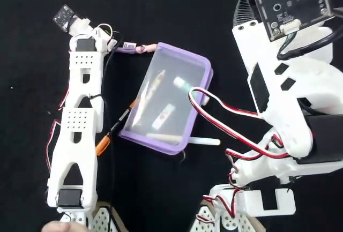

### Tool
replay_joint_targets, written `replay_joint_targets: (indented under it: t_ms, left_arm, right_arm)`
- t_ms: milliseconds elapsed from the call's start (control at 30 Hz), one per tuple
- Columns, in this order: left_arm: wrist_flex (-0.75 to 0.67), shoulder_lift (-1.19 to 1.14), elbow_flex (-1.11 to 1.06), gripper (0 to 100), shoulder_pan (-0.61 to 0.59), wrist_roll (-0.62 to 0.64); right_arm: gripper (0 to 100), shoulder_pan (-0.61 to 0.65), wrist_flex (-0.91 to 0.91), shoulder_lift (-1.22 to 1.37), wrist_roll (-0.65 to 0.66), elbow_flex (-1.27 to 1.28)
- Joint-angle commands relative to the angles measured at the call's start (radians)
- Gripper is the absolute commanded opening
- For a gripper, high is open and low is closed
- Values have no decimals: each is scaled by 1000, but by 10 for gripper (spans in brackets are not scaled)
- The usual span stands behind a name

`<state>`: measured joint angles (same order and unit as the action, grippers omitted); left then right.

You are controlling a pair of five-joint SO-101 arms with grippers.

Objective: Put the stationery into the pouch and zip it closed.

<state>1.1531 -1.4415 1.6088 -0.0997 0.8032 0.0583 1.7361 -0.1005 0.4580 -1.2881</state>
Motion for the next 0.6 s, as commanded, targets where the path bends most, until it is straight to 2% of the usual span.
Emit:
replay_joint_targets:
  t_ms: [0, 133, 400, 467, 567]
  left_arm:
    - [32, 14, 58, 108, 13, 6]
    - [94, 21, 59, 205, 27, 8]
    - [92, 20, 59, 209, 65, 8]
    - [92, 18, 59, 193, 58, 8]
    - [66, 14, 58, 99, 51, 3]
  right_arm:
    - [15, -8, 29, -15, 11, 7]
    - [15, -8, 29, -18, 11, 7]
    - [15, -8, 29, -22, 11, 7]
    - [15, -8, 29, -22, 11, 7]
    - [15, -8, 29, -22, 11, 7]
